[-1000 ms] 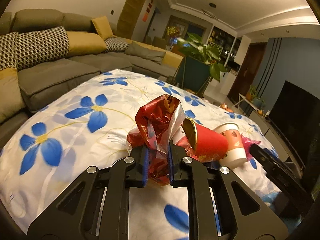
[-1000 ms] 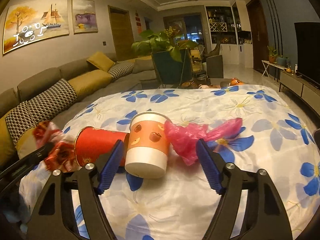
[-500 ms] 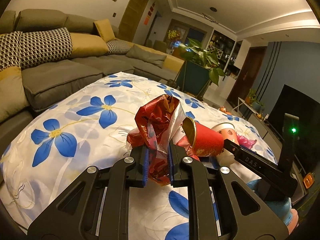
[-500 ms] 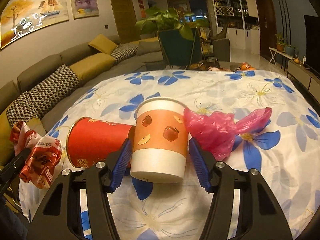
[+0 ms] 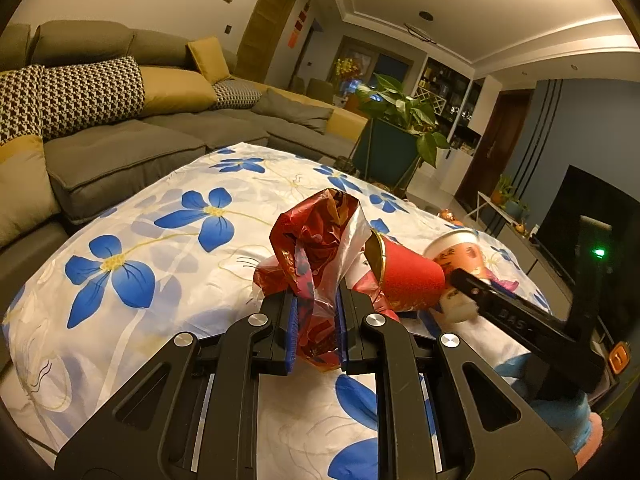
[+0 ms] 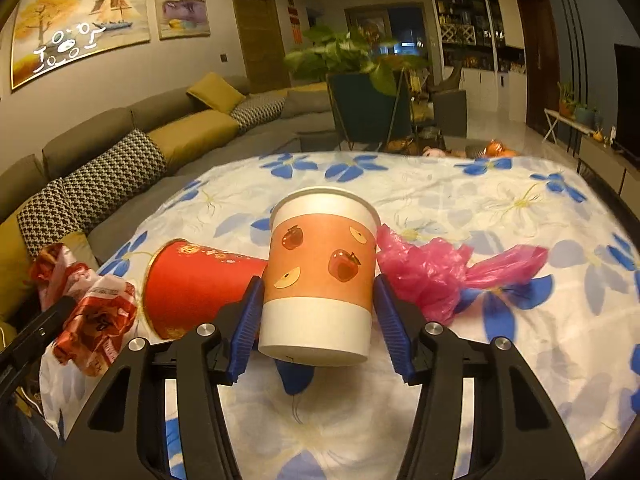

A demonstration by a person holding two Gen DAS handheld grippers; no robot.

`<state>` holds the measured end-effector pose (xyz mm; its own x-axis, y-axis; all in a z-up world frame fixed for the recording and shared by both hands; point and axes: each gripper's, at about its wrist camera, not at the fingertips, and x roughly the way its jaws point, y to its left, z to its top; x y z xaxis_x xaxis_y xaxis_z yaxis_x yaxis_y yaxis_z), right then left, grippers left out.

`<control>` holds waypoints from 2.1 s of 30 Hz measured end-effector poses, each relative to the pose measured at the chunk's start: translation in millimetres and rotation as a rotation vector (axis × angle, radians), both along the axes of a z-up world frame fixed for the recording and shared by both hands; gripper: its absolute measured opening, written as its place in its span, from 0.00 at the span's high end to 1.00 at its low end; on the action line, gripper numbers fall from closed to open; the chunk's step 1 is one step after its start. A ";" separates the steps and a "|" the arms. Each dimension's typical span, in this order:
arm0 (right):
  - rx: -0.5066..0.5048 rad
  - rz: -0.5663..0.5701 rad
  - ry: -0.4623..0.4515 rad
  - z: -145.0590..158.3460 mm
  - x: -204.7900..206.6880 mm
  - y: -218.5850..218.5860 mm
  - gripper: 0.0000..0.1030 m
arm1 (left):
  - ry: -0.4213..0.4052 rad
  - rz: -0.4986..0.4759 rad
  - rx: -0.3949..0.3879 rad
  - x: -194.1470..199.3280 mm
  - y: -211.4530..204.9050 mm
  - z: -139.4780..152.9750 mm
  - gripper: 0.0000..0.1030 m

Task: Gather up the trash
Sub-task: 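Close the right tool on the white apple-print cup and lift it, then carry the foil wrapper and white cup from the table over the grey bin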

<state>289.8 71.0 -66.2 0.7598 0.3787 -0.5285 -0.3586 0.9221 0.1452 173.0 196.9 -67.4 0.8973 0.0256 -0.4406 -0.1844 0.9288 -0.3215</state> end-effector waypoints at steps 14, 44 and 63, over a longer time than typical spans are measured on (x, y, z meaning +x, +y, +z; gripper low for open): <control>0.083 -0.010 -0.110 43.3 -51.3 -46.9 0.47 | -0.022 -0.035 0.007 -12.8 -22.8 14.3 0.86; 0.163 -0.167 -0.230 68.0 -113.1 -170.6 0.47 | -0.077 -0.237 0.114 -13.1 -135.4 44.9 0.86; 0.166 -0.365 -0.272 66.1 -136.7 -261.6 0.47 | -0.124 -0.460 0.168 5.3 -254.9 56.2 0.86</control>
